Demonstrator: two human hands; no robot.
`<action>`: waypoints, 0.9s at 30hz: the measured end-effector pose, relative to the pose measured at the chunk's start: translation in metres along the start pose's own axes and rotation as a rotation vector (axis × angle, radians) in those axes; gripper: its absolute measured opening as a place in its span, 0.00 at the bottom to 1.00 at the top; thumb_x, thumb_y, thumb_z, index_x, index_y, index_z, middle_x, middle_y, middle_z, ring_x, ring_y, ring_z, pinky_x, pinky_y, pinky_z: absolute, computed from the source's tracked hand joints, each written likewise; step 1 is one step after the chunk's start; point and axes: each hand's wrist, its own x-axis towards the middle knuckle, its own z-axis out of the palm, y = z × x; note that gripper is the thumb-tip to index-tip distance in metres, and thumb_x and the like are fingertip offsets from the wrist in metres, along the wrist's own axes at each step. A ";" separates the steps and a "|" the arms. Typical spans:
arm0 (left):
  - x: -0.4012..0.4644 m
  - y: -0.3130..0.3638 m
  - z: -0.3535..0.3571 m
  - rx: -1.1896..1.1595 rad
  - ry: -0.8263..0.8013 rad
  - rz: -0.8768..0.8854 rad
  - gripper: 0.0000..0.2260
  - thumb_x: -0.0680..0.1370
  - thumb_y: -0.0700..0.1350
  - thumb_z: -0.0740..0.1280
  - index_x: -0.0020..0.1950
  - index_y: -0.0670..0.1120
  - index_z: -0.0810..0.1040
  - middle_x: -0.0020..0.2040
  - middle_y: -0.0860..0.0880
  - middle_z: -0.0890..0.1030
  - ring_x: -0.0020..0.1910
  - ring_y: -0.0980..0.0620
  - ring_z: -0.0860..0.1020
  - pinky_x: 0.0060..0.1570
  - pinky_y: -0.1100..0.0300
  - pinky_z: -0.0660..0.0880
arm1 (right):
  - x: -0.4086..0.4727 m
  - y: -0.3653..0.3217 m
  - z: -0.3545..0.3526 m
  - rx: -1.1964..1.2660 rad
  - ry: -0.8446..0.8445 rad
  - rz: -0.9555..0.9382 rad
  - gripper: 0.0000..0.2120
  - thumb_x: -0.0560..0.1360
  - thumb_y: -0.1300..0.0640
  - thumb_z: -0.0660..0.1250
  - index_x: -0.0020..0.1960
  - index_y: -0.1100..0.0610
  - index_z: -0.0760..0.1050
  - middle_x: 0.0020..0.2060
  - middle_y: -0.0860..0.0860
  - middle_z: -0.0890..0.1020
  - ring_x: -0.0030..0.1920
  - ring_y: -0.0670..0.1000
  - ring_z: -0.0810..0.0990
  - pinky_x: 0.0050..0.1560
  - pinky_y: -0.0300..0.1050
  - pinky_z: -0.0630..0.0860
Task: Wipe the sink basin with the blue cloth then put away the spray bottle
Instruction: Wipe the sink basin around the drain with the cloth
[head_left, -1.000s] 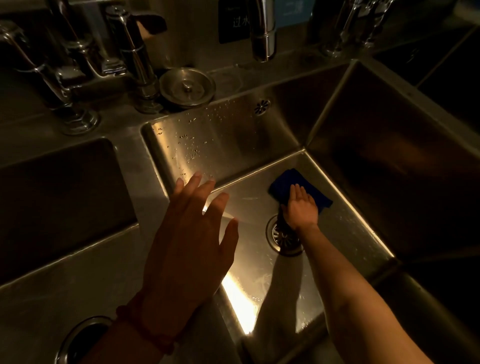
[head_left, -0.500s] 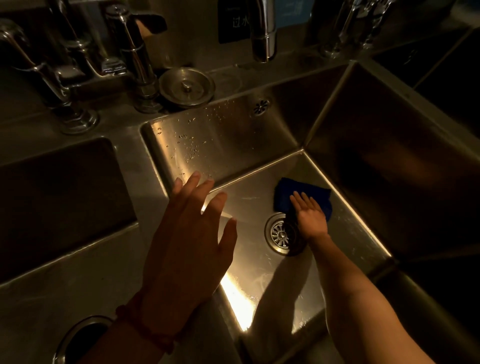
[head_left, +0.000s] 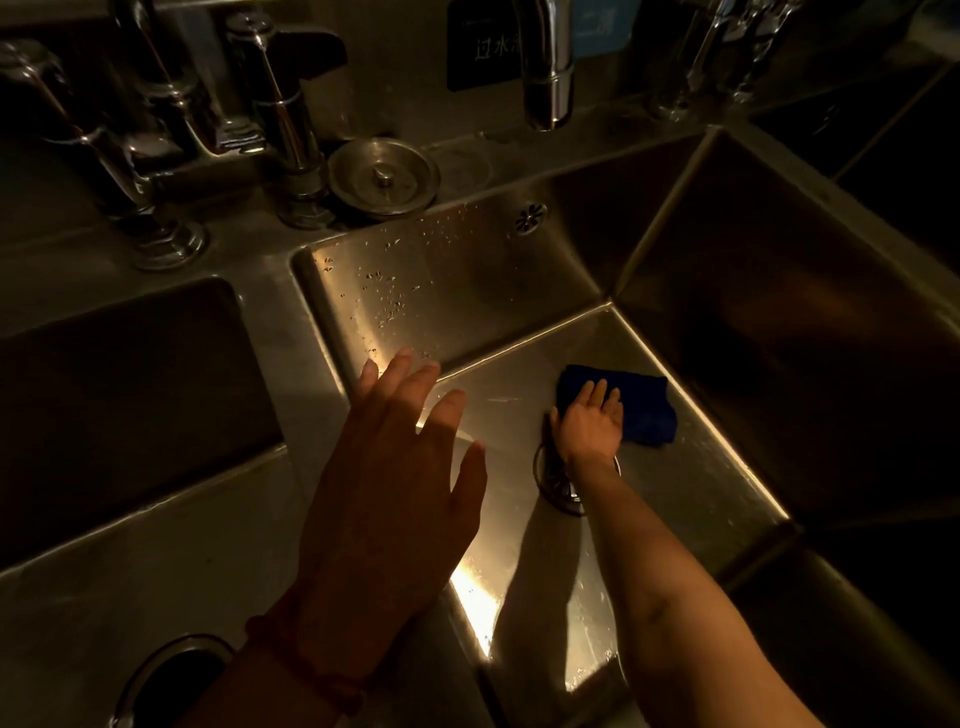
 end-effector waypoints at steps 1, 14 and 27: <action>0.000 0.000 -0.001 -0.003 -0.006 -0.005 0.23 0.73 0.51 0.57 0.56 0.35 0.78 0.59 0.33 0.76 0.63 0.33 0.71 0.63 0.36 0.59 | 0.002 -0.001 0.002 -0.014 -0.009 0.009 0.30 0.82 0.49 0.52 0.76 0.64 0.46 0.76 0.62 0.50 0.76 0.63 0.48 0.75 0.56 0.48; -0.001 0.002 -0.002 -0.029 -0.003 -0.002 0.22 0.73 0.49 0.57 0.56 0.34 0.77 0.60 0.33 0.75 0.64 0.33 0.69 0.64 0.36 0.58 | -0.007 0.054 0.019 -0.184 -0.046 -0.211 0.28 0.83 0.49 0.50 0.77 0.59 0.46 0.77 0.58 0.50 0.77 0.60 0.46 0.76 0.52 0.46; 0.000 0.005 -0.006 -0.033 -0.020 -0.024 0.22 0.73 0.49 0.56 0.56 0.34 0.78 0.59 0.33 0.76 0.63 0.33 0.70 0.63 0.36 0.55 | -0.001 0.074 0.008 -0.122 -0.060 -0.258 0.27 0.83 0.50 0.51 0.77 0.56 0.44 0.78 0.52 0.46 0.77 0.55 0.42 0.76 0.48 0.41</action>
